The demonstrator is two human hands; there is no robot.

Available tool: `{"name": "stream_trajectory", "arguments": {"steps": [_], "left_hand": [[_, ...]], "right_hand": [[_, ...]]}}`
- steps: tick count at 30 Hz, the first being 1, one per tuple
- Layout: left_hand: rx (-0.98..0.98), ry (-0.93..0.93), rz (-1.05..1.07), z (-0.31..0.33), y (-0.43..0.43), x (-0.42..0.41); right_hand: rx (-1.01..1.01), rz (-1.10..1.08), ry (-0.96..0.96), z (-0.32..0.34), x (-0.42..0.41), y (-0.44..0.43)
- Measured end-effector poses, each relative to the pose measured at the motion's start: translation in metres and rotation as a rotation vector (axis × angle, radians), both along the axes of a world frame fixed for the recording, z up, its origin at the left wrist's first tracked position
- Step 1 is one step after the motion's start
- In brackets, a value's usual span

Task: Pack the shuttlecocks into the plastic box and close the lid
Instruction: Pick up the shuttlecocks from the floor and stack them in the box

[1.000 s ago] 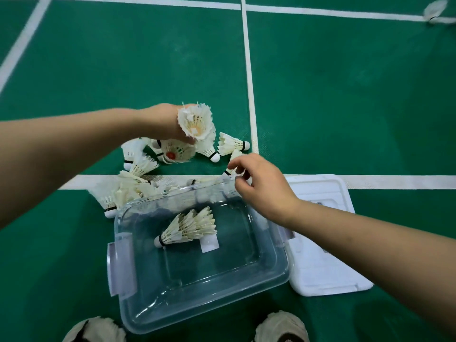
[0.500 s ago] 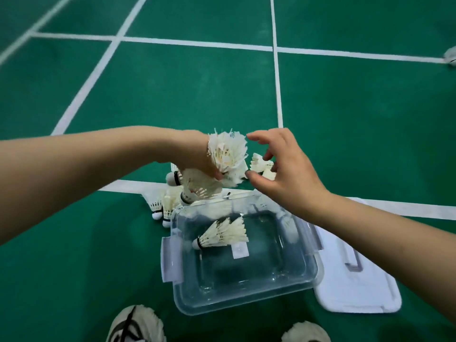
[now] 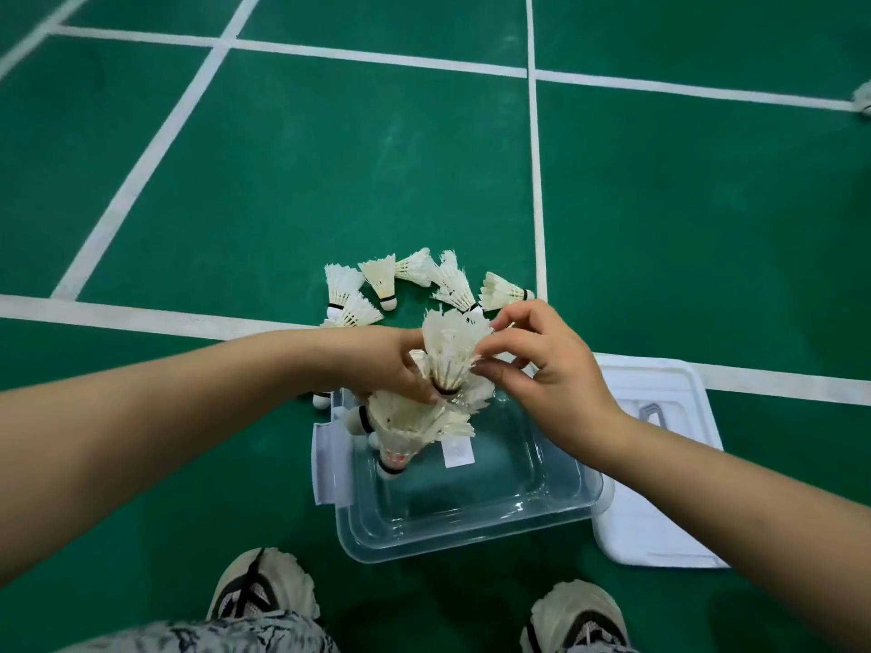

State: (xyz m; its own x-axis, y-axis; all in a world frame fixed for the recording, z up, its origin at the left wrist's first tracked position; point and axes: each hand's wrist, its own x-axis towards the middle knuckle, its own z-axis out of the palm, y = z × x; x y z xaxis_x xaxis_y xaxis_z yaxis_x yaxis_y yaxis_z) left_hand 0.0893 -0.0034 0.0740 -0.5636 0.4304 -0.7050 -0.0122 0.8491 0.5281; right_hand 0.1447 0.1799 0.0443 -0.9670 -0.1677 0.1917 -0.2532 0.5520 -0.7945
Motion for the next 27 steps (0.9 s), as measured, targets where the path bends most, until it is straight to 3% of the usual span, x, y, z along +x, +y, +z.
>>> {"name": "stream_trajectory", "arguments": {"steps": [6, 12, 18, 27], "left_hand": [[0.140, -0.247, 0.198, -0.021, -0.008, 0.005], [0.217, -0.385, 0.219, -0.030, -0.014, 0.010], [0.301, -0.381, 0.165, -0.035, -0.013, 0.015], [0.354, -0.454, 0.297, -0.041, -0.018, 0.015]], "right_hand": [[-0.114, -0.013, -0.090, -0.002, -0.002, -0.006], [-0.165, -0.082, -0.198, -0.007, -0.002, -0.005], [-0.268, -0.138, -0.253, -0.005, -0.001, -0.007], [-0.319, -0.133, -0.288, -0.005, 0.002, -0.007]]}}
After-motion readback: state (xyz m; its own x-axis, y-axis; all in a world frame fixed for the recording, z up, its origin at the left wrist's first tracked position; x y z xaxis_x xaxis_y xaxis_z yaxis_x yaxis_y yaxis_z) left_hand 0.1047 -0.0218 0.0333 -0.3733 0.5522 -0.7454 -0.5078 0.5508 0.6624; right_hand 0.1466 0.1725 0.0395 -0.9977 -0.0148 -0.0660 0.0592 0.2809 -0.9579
